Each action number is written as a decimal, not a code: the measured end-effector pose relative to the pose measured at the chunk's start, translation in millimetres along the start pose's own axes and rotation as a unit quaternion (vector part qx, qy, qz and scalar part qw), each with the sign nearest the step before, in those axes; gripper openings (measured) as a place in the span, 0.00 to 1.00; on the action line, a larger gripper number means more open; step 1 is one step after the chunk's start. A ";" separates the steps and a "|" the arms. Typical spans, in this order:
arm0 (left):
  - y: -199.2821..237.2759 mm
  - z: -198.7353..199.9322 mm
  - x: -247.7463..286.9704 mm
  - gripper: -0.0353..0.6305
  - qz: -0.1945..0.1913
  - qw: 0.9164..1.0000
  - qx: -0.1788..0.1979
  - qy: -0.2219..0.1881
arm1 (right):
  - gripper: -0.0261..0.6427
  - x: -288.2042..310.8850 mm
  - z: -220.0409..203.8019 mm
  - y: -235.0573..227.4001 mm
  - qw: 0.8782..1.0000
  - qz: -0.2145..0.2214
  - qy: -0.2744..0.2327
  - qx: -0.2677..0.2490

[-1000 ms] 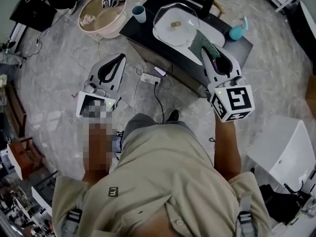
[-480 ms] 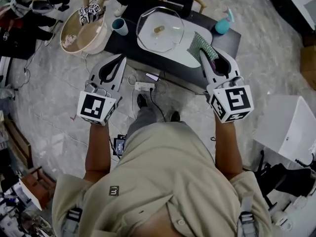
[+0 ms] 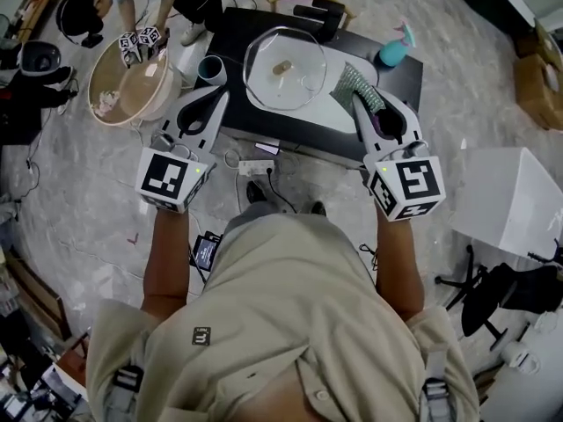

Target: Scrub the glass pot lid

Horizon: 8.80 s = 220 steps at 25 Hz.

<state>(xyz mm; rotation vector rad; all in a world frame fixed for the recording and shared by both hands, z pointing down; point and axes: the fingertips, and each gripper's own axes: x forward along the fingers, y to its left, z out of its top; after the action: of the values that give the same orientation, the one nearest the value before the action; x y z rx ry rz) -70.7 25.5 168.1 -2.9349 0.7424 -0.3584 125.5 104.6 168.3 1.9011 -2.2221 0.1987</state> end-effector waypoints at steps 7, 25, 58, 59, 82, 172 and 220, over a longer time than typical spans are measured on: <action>38.7 -6.1 -3.7 0.08 -0.021 1.000 0.011 -0.007 | 0.17 31.8 12.8 20.2 1.000 -0.024 -0.001 -0.002; 103.0 -36.9 -22.4 0.08 0.026 1.000 -0.003 -0.015 | 0.17 112.8 21.9 39.1 0.999 0.012 0.013 -0.029; 105.8 -159.6 78.1 0.08 0.116 0.968 -0.127 0.182 | 0.17 368.2 -168.9 -26.9 0.973 0.131 0.176 -0.071; 105.7 -163.2 79.9 0.08 0.115 0.967 -0.129 0.186 | 0.17 372.4 -177.9 -26.9 0.971 0.130 0.184 -0.074; 109.4 -210.5 97.4 0.17 0.099 0.957 -0.159 0.222 | 0.17 400.3 -274.5 2.0 0.950 0.131 0.251 -0.134; 105.4 -221.4 114.0 0.16 0.087 0.957 -0.163 0.224 | 0.17 357.6 -333.5 85.1 0.901 0.271 0.312 -0.133; 100.5 -231.1 122.8 0.15 0.077 0.956 -0.170 0.227 | 0.18 367.3 -333.5 -132.7 0.934 0.054 0.333 -0.114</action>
<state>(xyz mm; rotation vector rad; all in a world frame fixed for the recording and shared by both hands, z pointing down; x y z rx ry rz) -69.2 -129.0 402.1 -3.1058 1.1869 -1.0072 226.7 -189.4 577.0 1.3236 -1.7844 0.4962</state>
